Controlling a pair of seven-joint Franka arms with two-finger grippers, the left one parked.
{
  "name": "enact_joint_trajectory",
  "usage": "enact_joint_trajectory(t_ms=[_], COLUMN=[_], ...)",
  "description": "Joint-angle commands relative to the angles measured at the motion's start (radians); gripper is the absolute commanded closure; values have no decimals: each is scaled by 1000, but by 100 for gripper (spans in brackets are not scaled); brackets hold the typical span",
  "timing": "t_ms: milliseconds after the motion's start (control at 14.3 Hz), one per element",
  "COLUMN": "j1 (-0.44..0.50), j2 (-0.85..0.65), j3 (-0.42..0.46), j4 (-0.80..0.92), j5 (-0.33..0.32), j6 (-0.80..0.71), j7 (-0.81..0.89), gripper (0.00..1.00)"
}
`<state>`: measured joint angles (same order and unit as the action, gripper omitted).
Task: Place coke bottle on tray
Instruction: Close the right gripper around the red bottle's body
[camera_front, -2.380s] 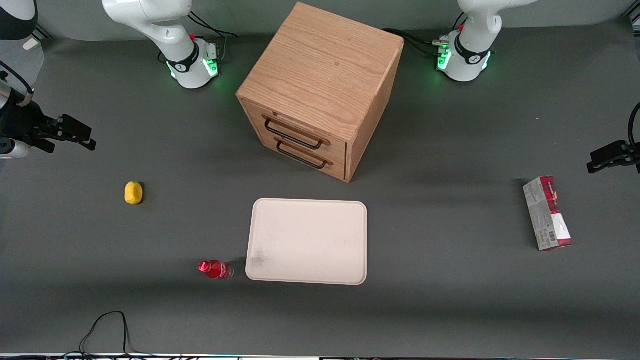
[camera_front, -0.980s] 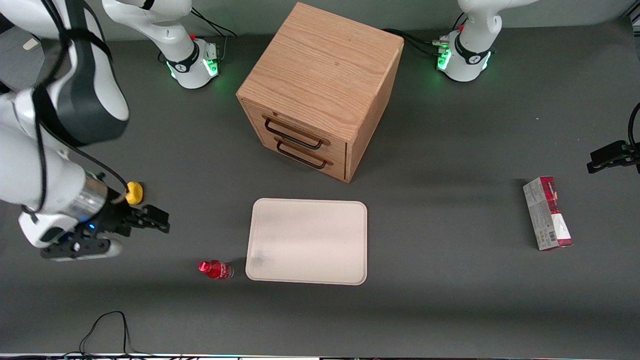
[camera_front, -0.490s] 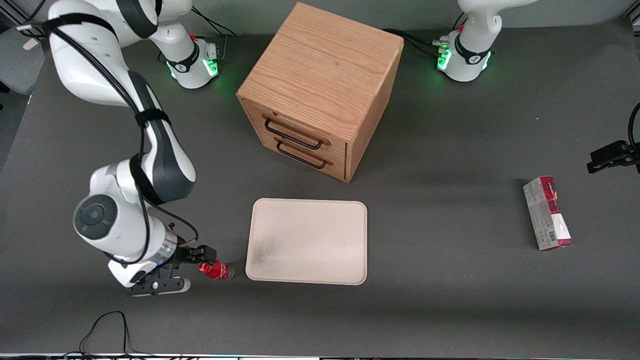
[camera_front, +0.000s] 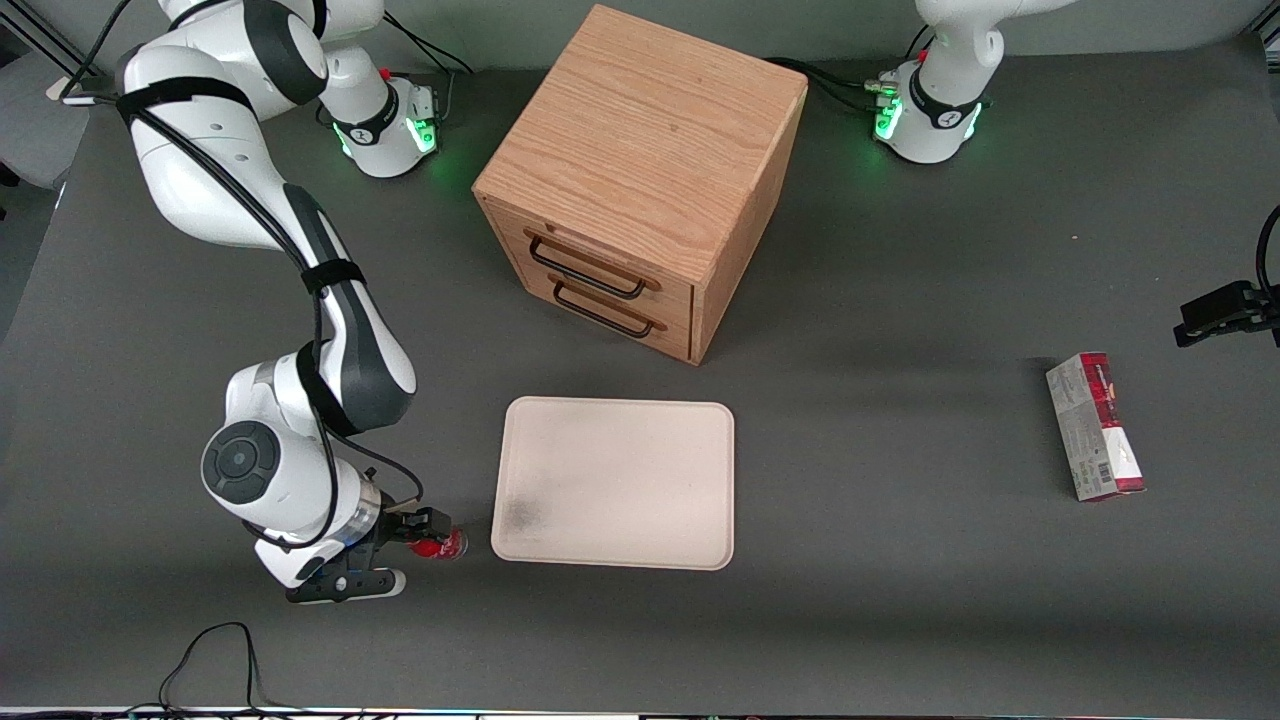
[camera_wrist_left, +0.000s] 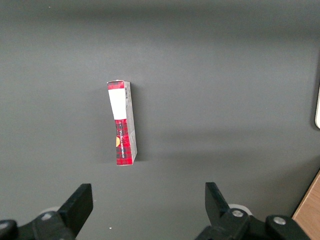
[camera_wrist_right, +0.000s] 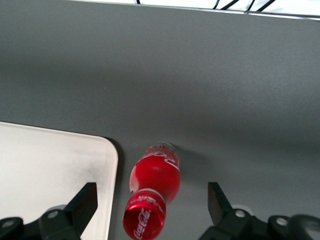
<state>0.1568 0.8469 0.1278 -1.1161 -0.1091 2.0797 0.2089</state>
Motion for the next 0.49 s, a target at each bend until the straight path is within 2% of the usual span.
enact_joint_trajectory(t_ms=[0,70,140,210,280,350,420], j1=[0,0,0,0,-2,-3,-5], j2=[8,8,8,6,6,4,4], j3=[10,10,10,10,10,10,10], j4=[-13,-16,-19,-19,-19,-18,-16], j5=[-17,-17,-15,-17,-15,-15,-15], j6=[23,23,20,14,8,7,5], j7=[15,15,15,15,18,20,20], gripper=[9,16,27,46,75,99,100])
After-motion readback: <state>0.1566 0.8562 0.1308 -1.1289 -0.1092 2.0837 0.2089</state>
